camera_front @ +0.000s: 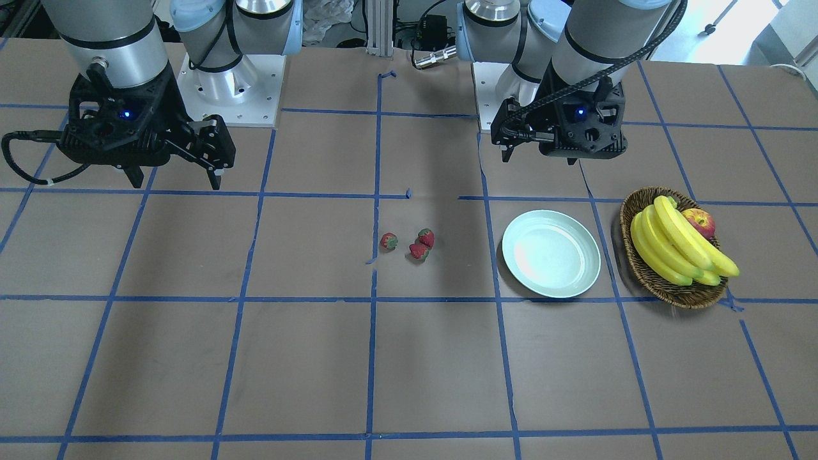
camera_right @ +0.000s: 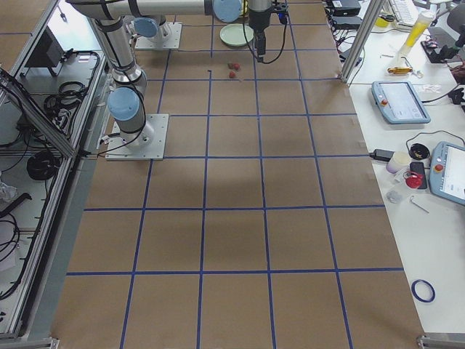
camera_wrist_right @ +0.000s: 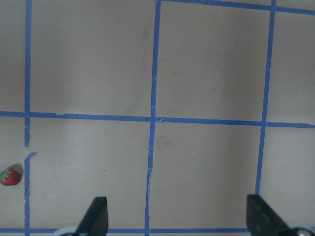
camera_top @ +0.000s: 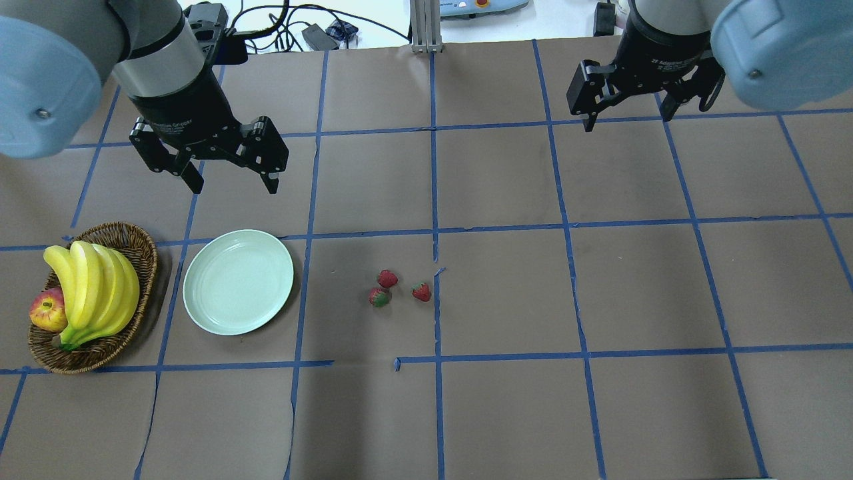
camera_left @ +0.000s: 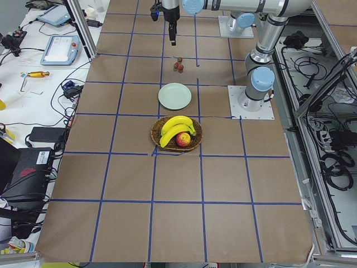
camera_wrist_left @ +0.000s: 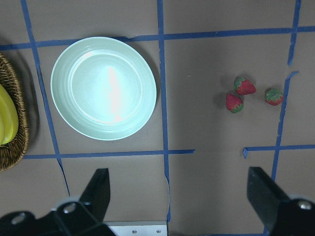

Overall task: Collect all strawberries into plate
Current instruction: 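Move the left gripper to the strawberry cluster and grasp one strawberry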

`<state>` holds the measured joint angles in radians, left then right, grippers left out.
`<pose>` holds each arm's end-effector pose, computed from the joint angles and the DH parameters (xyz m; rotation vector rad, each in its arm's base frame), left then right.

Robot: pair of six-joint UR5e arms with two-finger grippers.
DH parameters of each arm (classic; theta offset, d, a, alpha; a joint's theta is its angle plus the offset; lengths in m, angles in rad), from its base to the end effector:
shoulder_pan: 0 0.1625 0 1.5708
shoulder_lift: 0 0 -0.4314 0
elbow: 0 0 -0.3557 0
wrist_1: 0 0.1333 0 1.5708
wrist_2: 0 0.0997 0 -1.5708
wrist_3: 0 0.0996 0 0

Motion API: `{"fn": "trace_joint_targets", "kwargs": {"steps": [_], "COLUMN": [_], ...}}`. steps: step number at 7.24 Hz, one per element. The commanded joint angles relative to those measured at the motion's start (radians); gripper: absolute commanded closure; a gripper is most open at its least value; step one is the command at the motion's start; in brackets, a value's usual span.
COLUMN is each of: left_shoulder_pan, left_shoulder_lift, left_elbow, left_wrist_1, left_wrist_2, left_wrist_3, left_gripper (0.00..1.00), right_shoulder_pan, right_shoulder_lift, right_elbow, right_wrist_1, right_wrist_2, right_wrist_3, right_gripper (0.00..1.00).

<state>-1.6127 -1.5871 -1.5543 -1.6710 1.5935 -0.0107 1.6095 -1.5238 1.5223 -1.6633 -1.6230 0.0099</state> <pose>-0.1499 -0.4461 0.4849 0.0503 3.1120 0.1548 0.1468 -0.4792 0.5043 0.0407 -3.0880 0.1472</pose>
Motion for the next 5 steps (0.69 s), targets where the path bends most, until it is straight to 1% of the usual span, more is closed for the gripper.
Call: {"fn": "trace_joint_targets", "kwargs": {"steps": [1,2,3,4,5], "left_shoulder_pan": [-0.001,-0.003,-0.007,-0.016,-0.045], "left_shoulder_lift": [-0.007,-0.025,-0.043,-0.066,-0.089], "left_elbow": [-0.001,-0.001,-0.012,-0.065,-0.122], "left_wrist_1": [0.002,0.005,0.034,0.087,0.164], "left_wrist_2": [-0.001,-0.001,-0.009,-0.047,-0.062], "left_wrist_3": [0.0,-0.002,-0.006,-0.009,-0.012], "left_gripper": [0.0,0.0,0.0,0.0,0.0], "right_shoulder_pan": [0.003,0.001,0.003,0.003,0.003], "right_shoulder_lift": [0.002,0.004,0.002,0.002,-0.001], "right_elbow": [-0.005,-0.005,-0.005,-0.005,-0.001], "right_wrist_1": [-0.006,-0.006,-0.004,-0.006,-0.001], "right_wrist_2": [0.09,0.086,0.083,0.081,0.081], "right_wrist_3": [0.077,0.071,0.071,0.071,0.071], "right_gripper": [0.0,0.0,0.0,0.0,0.0]}}
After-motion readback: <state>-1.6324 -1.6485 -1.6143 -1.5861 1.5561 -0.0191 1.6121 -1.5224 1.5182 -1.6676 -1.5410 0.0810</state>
